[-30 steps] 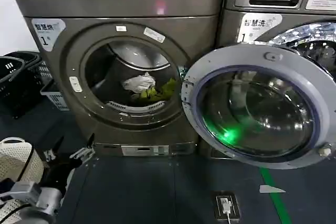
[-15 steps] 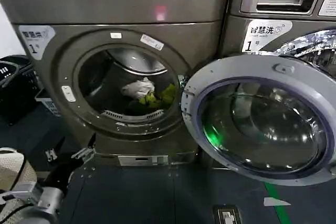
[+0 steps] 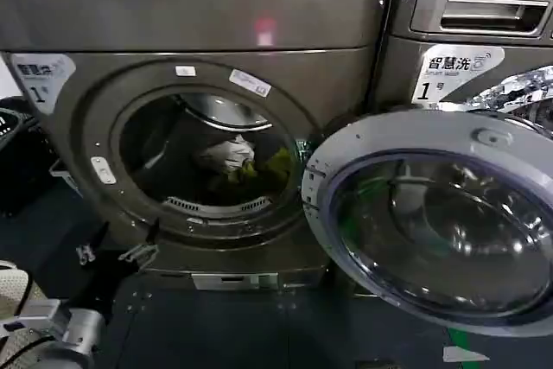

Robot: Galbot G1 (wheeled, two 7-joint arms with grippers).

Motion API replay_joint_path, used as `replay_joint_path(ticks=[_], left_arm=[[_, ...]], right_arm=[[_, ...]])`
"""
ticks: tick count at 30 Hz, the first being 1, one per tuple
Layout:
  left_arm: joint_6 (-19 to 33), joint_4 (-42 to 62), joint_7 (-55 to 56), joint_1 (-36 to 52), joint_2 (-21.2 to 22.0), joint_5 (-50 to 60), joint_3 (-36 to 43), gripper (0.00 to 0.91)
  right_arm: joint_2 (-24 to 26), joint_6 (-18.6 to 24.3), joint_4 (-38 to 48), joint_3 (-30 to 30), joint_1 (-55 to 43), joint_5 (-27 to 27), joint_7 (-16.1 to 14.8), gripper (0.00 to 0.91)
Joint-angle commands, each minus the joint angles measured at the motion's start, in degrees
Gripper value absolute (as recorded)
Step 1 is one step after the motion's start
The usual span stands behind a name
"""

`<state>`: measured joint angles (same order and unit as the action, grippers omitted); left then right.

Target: Grasp the clothes from the dryer.

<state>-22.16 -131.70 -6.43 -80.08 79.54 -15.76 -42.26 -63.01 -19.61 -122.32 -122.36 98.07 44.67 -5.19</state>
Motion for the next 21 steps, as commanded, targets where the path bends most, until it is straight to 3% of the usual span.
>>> replay_joint_path(ticks=[1,13,21], left_arm=[[2.5,17.5,2.5,18.2,-3.9,-2.7,7.5,0.907],[6.5,44.5,3.4,42.0,-2.3,-1.1,16.3,0.907],[9.1,59.5,4.1,54.1,-0.5,0.9,20.2,0.907]], right_arm=[[0.0,-1.7,-1.9,-1.5,0.7,1.7,0.8,0.907],[-1.0,1.6,-3.6,-2.1,1.1,3.7,0.5,0.907],[-0.1,0.2,-2.0,-2.3,1.1,0.9,1.1,0.907]])
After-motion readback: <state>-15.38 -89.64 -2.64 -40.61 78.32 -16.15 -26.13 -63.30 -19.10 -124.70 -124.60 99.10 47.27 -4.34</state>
